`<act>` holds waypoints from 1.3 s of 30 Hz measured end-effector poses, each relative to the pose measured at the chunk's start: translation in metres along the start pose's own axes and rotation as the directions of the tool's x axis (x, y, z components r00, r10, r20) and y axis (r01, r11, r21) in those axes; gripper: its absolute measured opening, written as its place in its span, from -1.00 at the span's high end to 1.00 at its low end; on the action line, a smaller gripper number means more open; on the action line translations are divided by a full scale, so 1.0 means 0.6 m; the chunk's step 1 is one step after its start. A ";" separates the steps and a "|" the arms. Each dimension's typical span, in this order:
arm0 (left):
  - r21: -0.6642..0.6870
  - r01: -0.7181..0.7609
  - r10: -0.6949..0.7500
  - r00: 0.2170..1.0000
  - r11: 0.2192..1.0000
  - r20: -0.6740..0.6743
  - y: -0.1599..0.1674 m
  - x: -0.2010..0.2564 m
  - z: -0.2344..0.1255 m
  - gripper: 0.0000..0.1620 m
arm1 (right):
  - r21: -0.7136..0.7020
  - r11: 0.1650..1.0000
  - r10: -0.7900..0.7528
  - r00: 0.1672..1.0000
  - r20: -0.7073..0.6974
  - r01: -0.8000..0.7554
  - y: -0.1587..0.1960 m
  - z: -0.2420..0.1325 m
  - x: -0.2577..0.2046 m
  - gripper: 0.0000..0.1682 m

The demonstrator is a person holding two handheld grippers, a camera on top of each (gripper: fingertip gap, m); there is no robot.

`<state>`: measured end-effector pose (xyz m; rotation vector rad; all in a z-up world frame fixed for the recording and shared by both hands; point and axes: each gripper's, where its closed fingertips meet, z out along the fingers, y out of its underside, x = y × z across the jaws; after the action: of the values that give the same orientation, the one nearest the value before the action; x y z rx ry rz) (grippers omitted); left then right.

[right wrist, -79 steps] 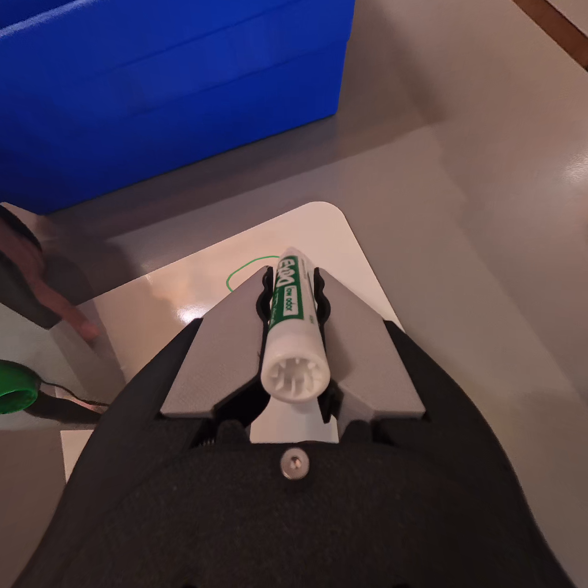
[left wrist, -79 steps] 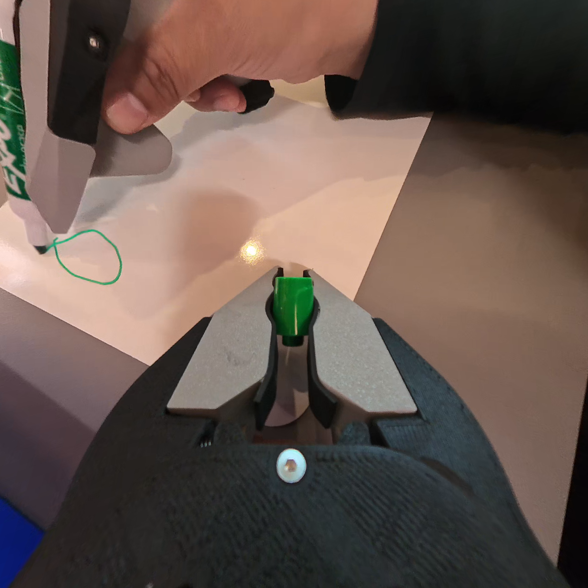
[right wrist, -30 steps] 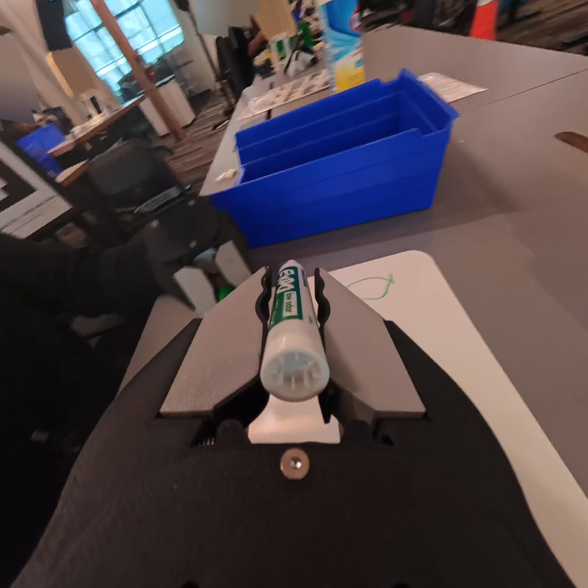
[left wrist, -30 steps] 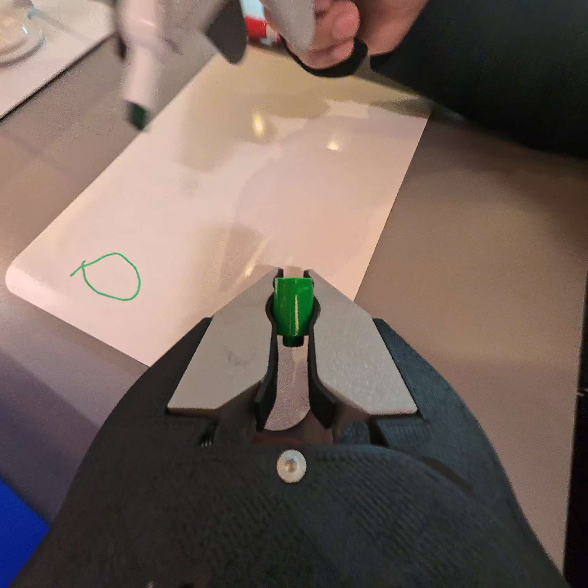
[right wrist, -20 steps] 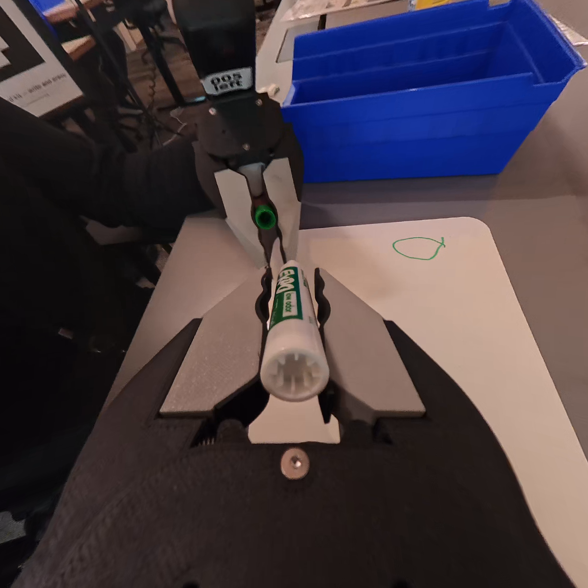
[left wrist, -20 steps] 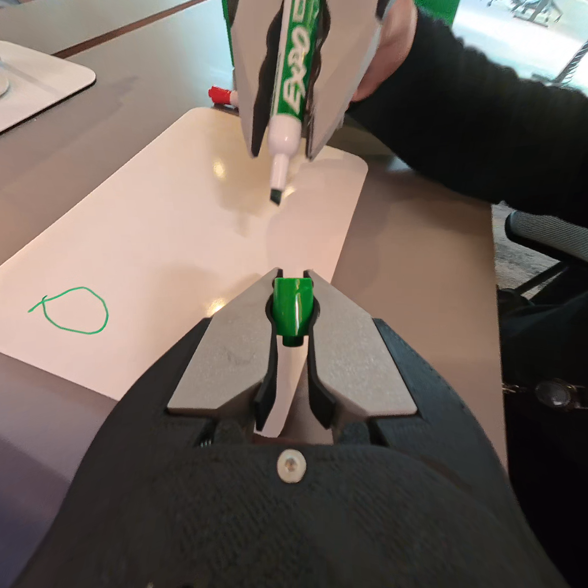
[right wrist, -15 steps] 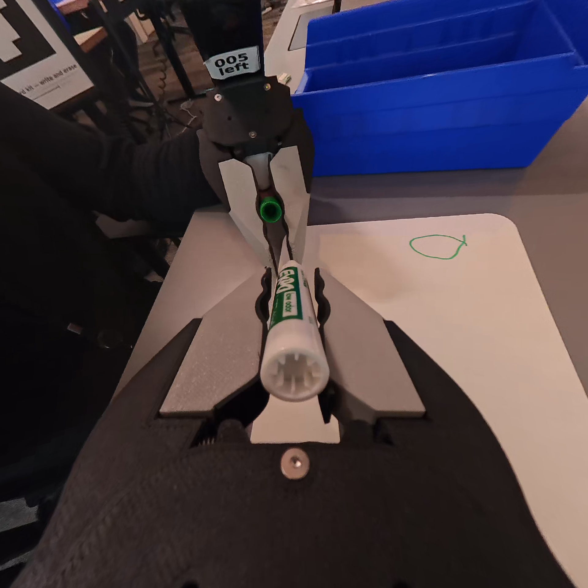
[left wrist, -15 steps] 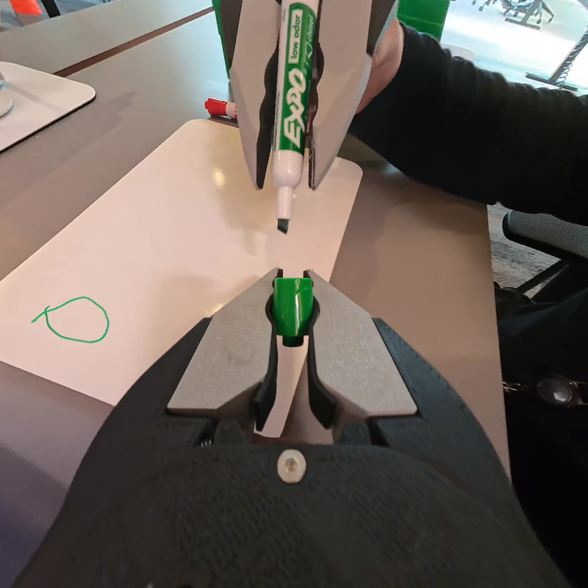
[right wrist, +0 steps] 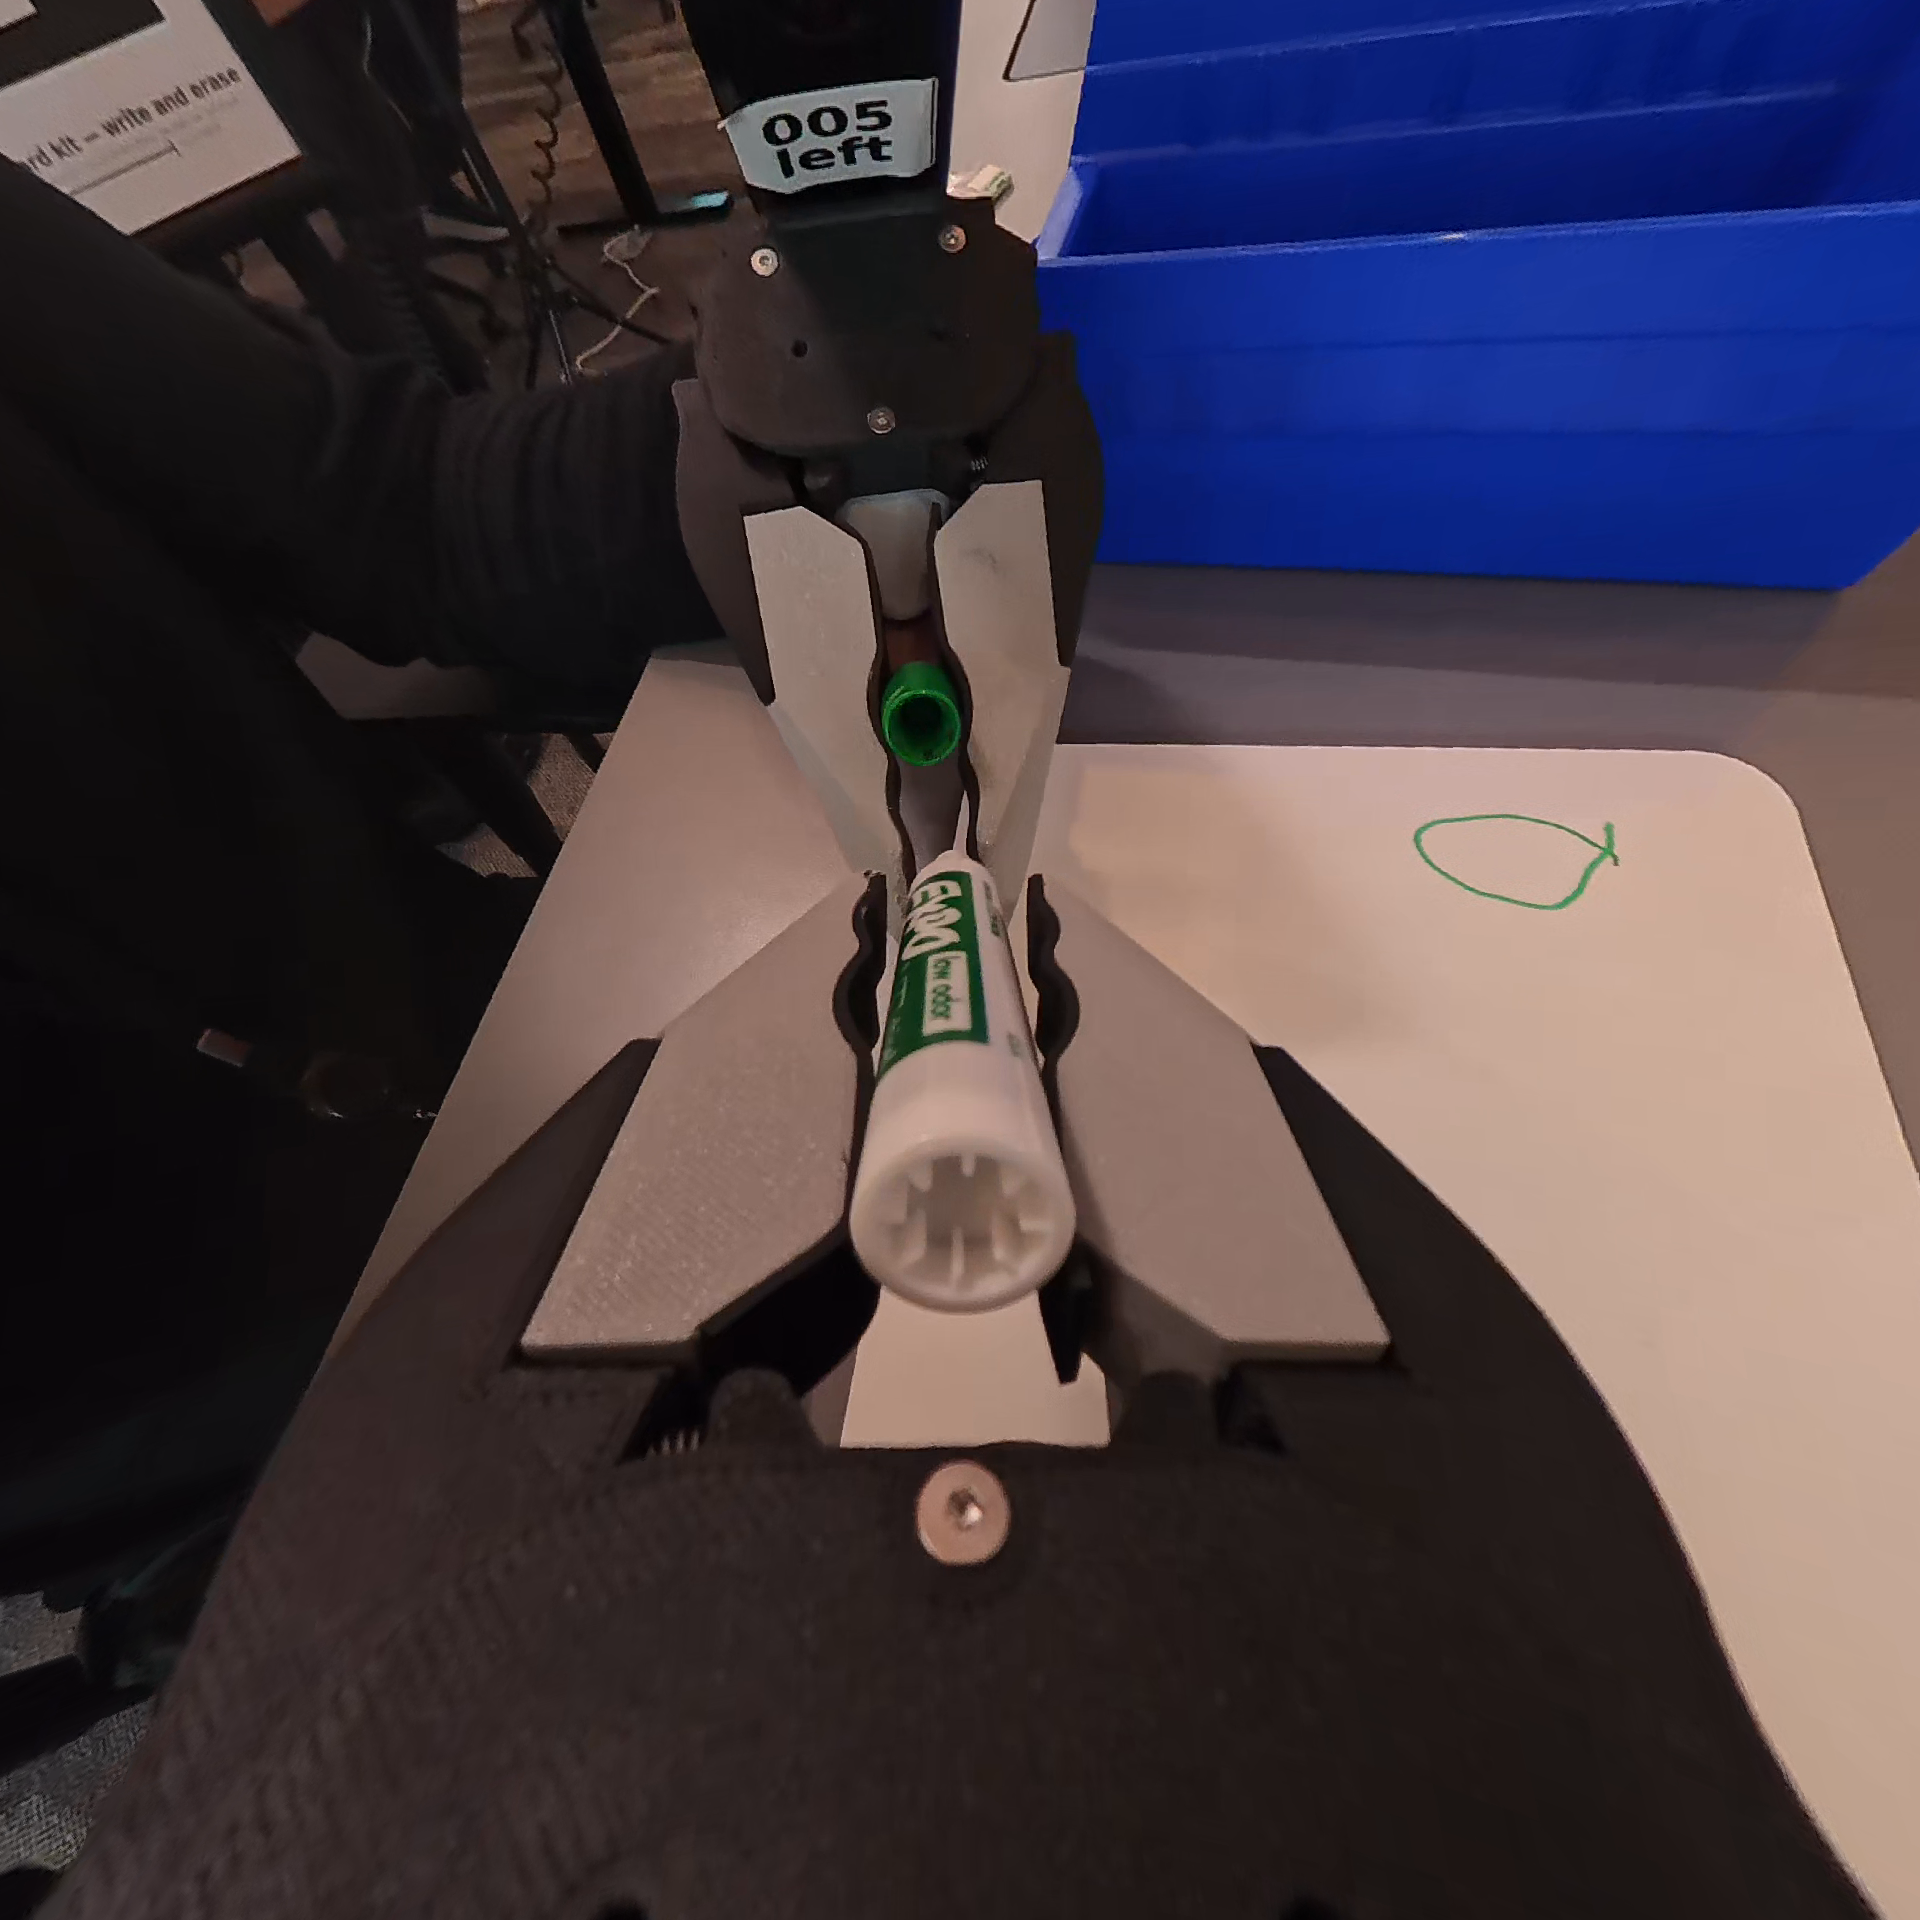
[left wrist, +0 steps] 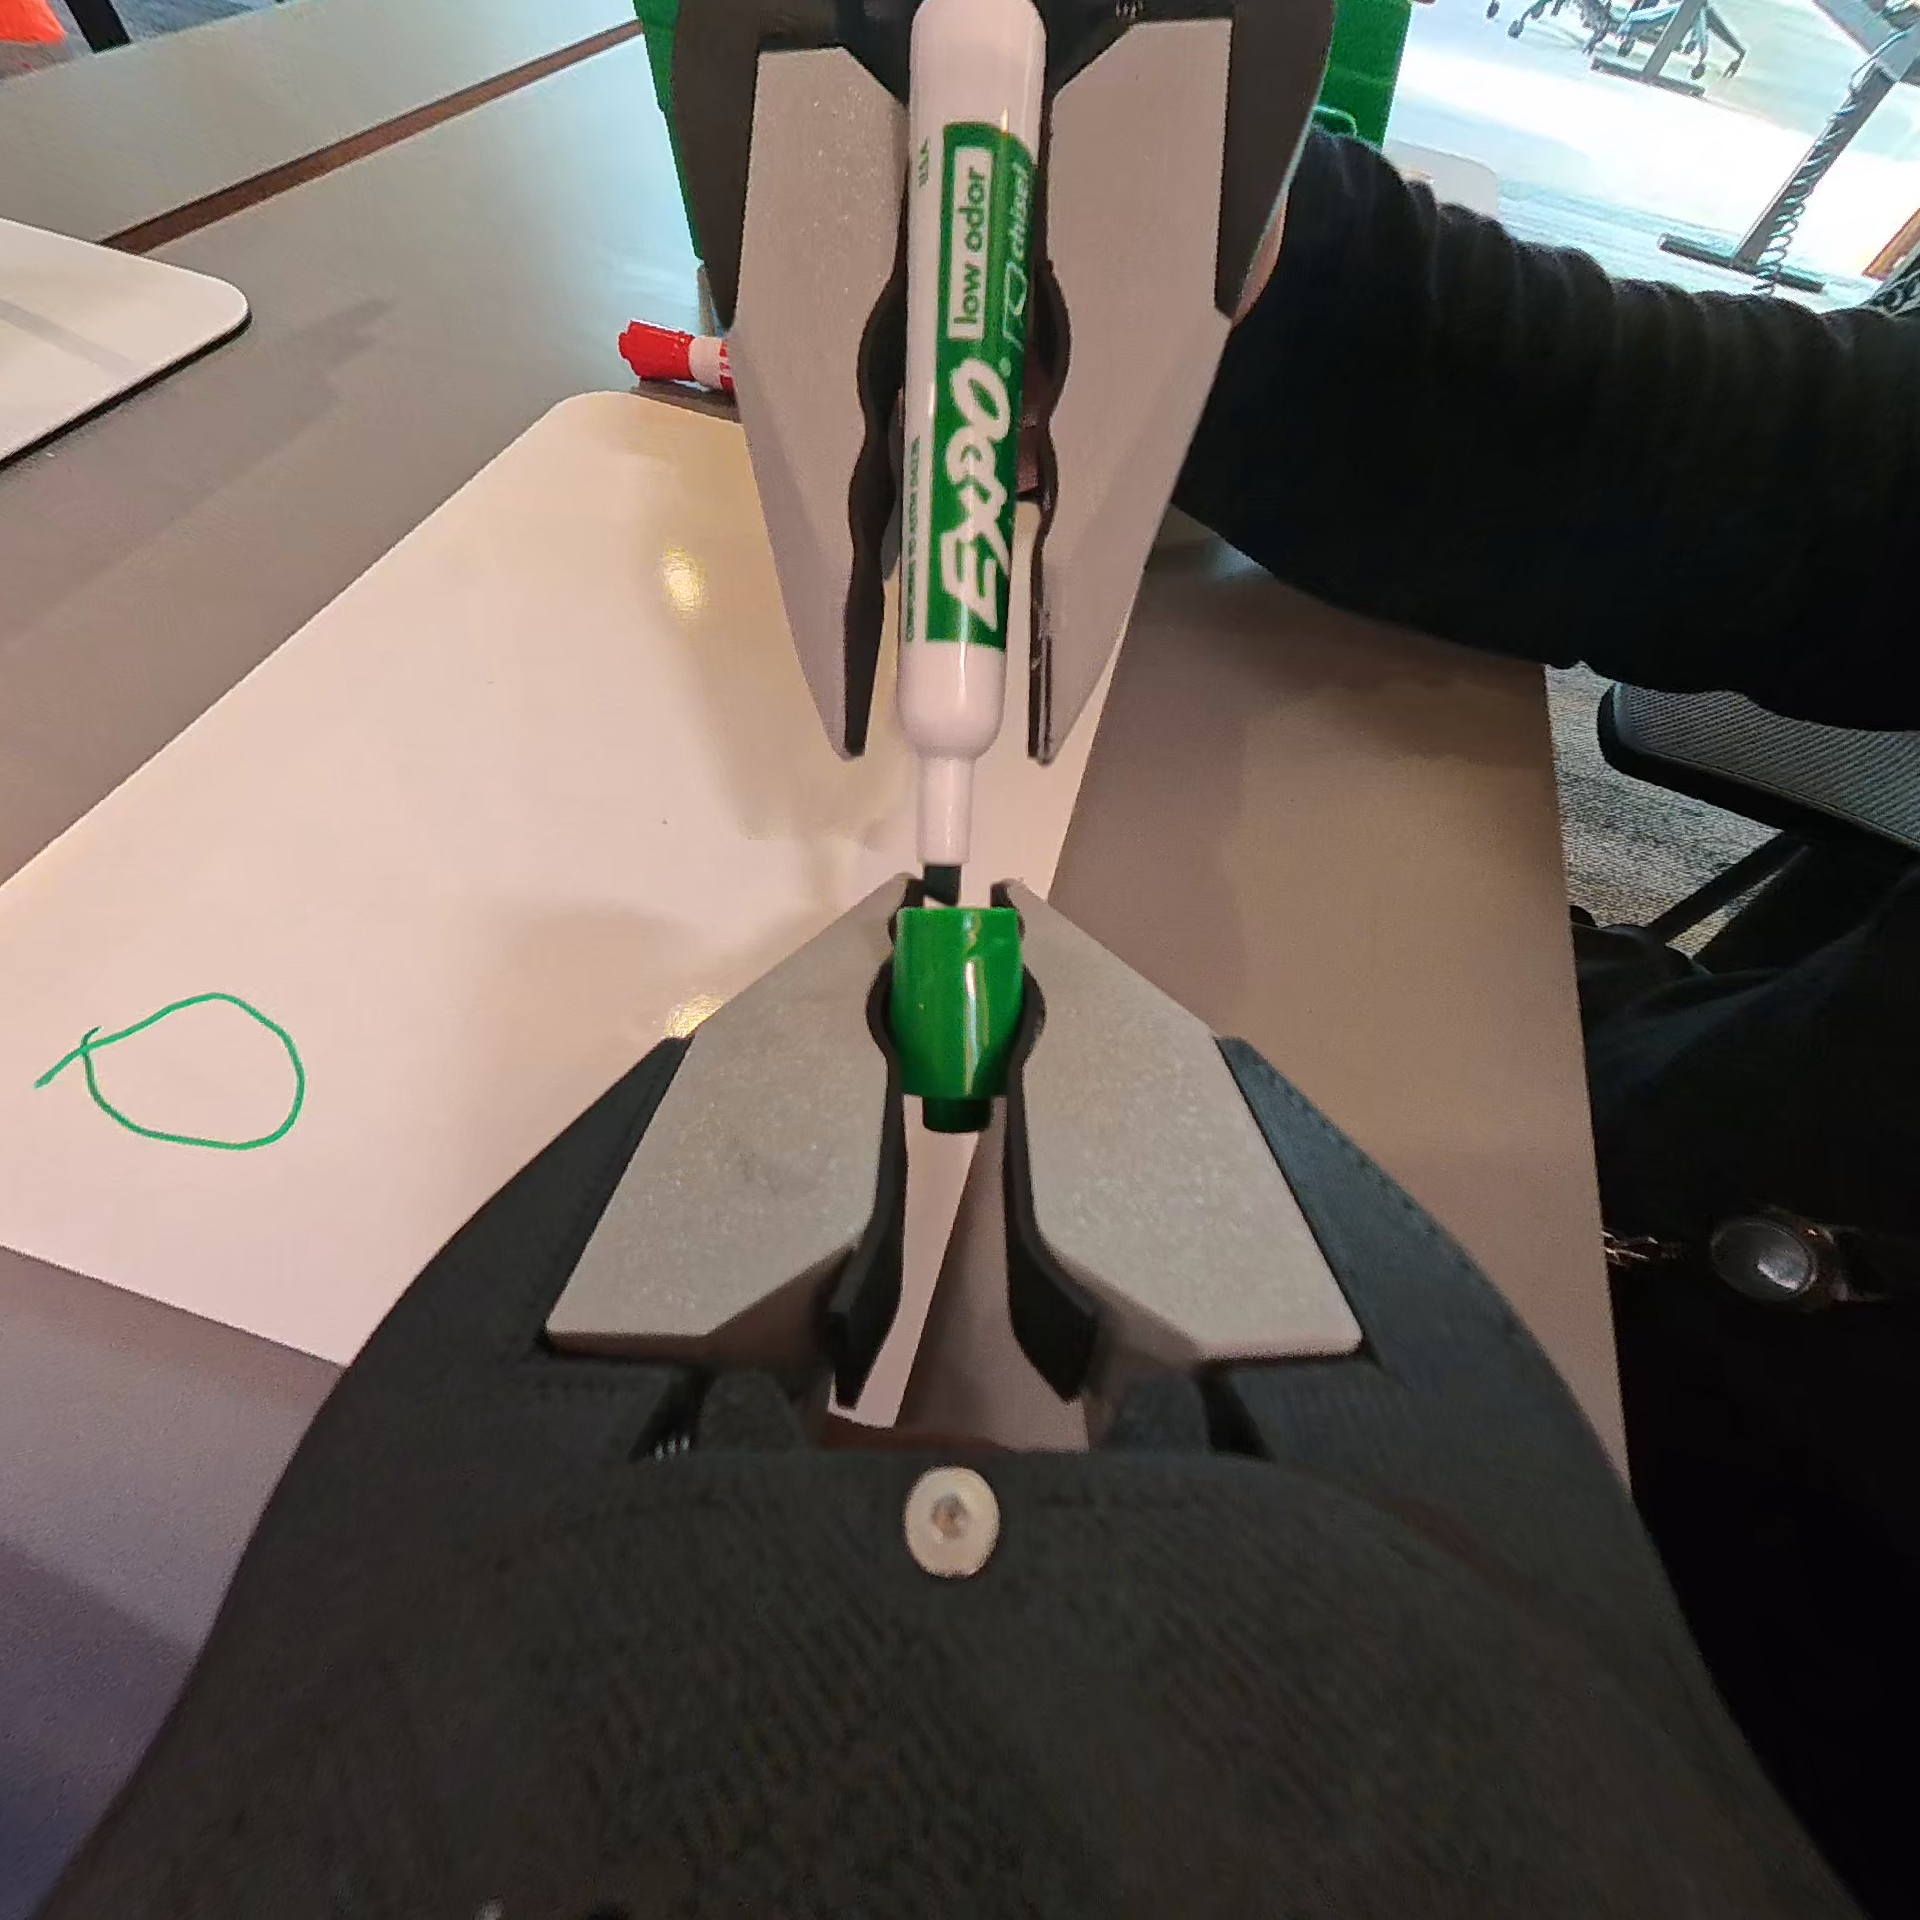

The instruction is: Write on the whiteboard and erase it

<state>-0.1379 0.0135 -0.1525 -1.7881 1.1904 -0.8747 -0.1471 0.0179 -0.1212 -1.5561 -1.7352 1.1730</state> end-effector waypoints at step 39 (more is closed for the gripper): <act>-0.011 -0.012 0.012 1.000 1.000 -0.006 -0.004 0.014 0.008 0.90 | 0.292 0.932 0.135 0.952 0.274 -0.216 -0.068 0.053 -0.032 0.62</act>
<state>-0.1301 0.0072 -0.1517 -1.7868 1.2111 -0.8686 -0.1906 -0.0069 -0.0986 -1.4361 -1.4763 1.7121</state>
